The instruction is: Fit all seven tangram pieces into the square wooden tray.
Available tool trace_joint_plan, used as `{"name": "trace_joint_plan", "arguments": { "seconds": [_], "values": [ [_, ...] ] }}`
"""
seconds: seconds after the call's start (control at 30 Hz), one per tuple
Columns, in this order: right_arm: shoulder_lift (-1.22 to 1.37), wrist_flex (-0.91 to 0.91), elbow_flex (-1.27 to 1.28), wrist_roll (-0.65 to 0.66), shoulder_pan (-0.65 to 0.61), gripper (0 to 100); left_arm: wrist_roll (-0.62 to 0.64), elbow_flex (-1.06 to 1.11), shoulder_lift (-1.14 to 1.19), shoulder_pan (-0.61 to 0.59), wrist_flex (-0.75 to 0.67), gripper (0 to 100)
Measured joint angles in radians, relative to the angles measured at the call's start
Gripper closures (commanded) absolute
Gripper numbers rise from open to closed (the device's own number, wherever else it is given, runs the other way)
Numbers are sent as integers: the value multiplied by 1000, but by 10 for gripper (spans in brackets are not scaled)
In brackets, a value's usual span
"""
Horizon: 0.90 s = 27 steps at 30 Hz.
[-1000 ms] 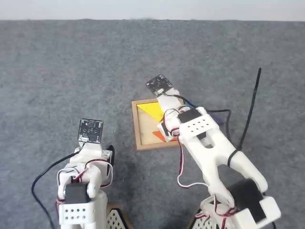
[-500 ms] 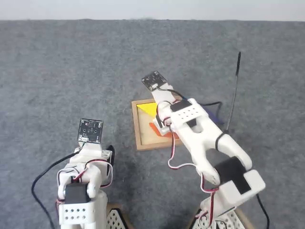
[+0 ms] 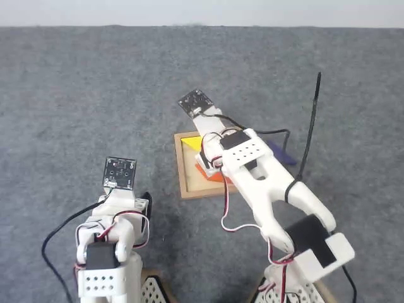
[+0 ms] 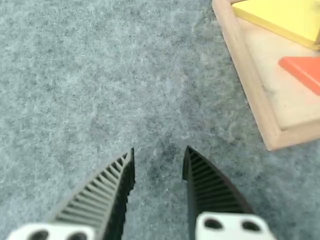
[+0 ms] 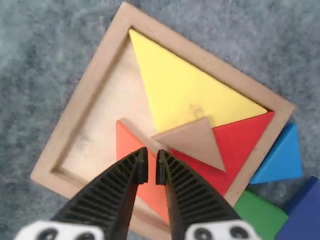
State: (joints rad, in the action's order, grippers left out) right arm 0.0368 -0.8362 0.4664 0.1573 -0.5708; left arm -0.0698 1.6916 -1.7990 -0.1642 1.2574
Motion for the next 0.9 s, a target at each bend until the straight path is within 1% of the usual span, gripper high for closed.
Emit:
{"name": "trace_joint_plan", "arguments": {
  "seconds": [0.2,0.4,0.67,0.9],
  "values": [
    [-14,23,121,0,-6,951,0,0,0,2,0,847],
    [-46,35,173,18,-6,951,0,0,0,0,0,847],
    [-87,35,230,48,81,951,0,0,0,0,0,847],
    [-130,35,273,83,112,951,0,0,0,2,0,847]
  ]
}}
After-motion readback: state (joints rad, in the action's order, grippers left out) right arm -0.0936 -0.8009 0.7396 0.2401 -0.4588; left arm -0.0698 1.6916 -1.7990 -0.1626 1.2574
